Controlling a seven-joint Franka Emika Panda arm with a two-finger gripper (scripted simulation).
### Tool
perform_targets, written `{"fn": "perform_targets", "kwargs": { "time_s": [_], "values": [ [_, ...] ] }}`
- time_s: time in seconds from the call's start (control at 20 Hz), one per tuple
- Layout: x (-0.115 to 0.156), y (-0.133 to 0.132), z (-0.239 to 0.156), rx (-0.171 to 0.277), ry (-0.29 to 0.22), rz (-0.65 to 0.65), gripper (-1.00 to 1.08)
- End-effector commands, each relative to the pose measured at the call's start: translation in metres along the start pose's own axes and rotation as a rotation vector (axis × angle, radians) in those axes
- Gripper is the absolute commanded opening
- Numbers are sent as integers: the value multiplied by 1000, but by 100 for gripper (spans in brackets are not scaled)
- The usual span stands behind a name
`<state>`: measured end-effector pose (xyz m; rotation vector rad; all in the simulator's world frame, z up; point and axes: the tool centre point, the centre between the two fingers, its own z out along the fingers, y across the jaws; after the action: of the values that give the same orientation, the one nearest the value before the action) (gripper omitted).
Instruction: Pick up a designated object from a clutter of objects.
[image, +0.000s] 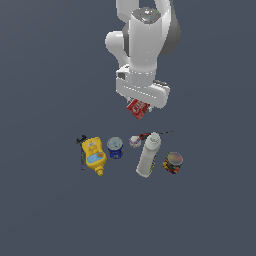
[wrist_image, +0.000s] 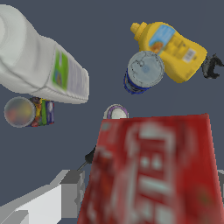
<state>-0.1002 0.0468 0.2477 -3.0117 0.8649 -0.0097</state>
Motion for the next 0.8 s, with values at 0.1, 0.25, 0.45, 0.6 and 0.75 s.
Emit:
{"fn": "perform_targets", "kwargs": {
  "time_s": [0.1, 0.25, 0.45, 0.6, 0.75],
  "values": [
    [6, 14, -40, -2, -2, 0, -100],
    [10, 24, -68, -2, -2, 0, -100],
    [16, 37, -105, -4, -3, 1, -100],
    [21, 45, -130, -6, -3, 1, -100],
    [26, 52, -152, -7, -3, 1, -100]
  ]
}}
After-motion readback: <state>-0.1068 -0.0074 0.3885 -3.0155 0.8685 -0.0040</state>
